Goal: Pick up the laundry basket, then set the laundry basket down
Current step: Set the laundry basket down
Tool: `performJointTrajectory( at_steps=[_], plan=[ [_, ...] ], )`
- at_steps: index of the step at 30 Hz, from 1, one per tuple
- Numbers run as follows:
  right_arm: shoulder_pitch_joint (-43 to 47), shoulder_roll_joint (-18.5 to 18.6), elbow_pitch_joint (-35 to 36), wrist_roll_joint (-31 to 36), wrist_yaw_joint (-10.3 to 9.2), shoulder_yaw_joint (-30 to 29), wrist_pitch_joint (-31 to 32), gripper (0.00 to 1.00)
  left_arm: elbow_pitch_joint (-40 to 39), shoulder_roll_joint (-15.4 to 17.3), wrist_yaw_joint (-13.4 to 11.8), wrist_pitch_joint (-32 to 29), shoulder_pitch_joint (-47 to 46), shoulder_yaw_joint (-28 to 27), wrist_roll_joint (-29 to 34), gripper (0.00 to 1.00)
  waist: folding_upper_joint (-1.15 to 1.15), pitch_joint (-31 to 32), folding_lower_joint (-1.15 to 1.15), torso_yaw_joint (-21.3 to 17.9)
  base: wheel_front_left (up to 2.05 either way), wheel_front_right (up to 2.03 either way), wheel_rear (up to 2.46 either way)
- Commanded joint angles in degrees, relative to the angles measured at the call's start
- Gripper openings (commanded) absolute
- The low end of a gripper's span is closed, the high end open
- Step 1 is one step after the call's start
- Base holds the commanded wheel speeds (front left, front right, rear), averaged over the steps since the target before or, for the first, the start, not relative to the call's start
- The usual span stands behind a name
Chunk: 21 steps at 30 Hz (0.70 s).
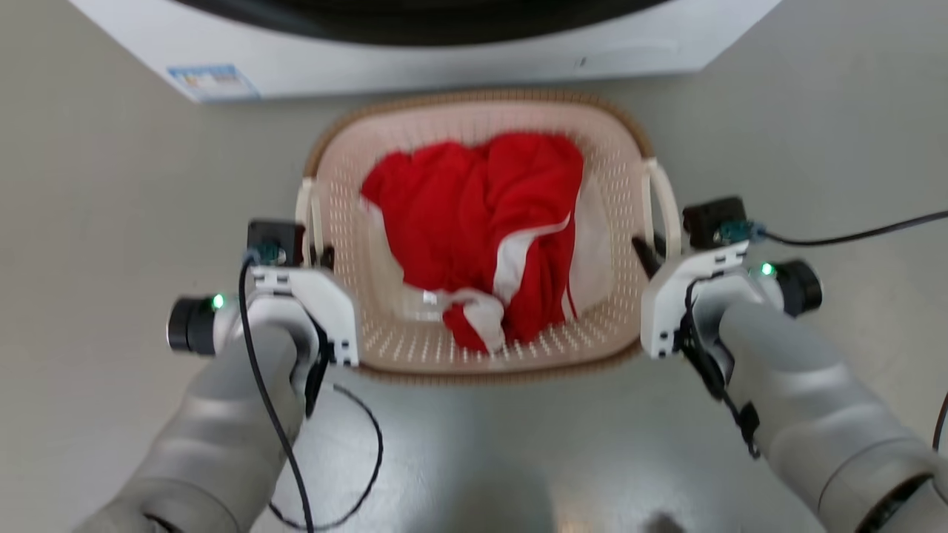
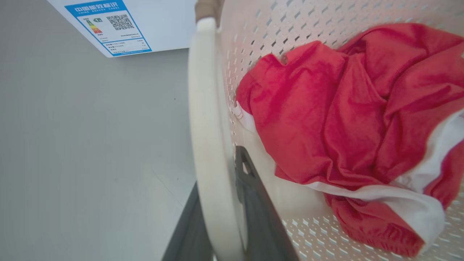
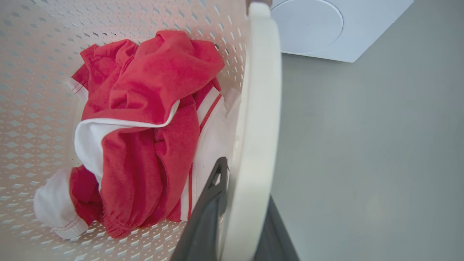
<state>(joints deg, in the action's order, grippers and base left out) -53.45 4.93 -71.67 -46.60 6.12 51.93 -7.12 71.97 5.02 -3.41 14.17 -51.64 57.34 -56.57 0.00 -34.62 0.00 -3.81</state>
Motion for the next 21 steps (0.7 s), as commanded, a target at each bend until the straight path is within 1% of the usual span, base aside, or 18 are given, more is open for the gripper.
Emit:
performJointTrajectory(
  at_steps=[1, 3, 4, 5, 13, 21],
  plan=[
    [-1.2, -2.1, 0.5, 1.9, 1.36, 0.8, -2.8, 0.00, -1.4, 0.0, -0.5, 0.7, -2.9, -0.7, 1.7, 0.00, 0.00, -5.1, 0.00, 0.9, 0.00, 0.00, 0.00],
    [-1.7, -2.0, 0.3, 2.1, 1.36, 0.8, -3.3, 0.00, -1.5, 0.0, -0.6, 0.7, -3.6, -0.8, 2.0, 0.00, 0.00, -6.0, 0.00, 1.1, 0.00, 0.00, 0.00],
    [-2.6, -1.8, 0.0, 2.6, 1.36, 0.9, -4.3, 0.00, -2.0, 0.1, -1.0, 0.8, -4.9, -1.2, 2.5, 0.00, 0.00, -7.7, 0.00, 1.4, 0.00, 0.00, 0.00],
    [-2.6, -1.8, 0.0, 2.6, 1.36, 0.9, -4.3, 0.00, -2.0, 0.1, -1.0, 0.8, -4.9, -1.2, 2.5, 0.00, 0.00, -7.7, 0.00, 1.4, 0.00, 0.00, 0.00],
    [-5.9, -1.1, -0.9, 3.1, 1.36, 0.2, -6.4, 0.00, -5.5, 1.3, -2.3, 0.8, -8.2, -3.4, 5.8, 0.00, 0.00, -13.3, 0.00, 2.0, 0.00, 0.00, 0.00],
    [-8.4, -0.8, -1.3, 3.1, 1.36, -0.5, -7.3, 0.00, -7.2, 1.7, -2.8, 0.8, -9.5, -5.7, 8.6, 0.00, 0.00, -16.5, 0.00, 1.8, 0.00, 0.00, 0.00]
  ],
)
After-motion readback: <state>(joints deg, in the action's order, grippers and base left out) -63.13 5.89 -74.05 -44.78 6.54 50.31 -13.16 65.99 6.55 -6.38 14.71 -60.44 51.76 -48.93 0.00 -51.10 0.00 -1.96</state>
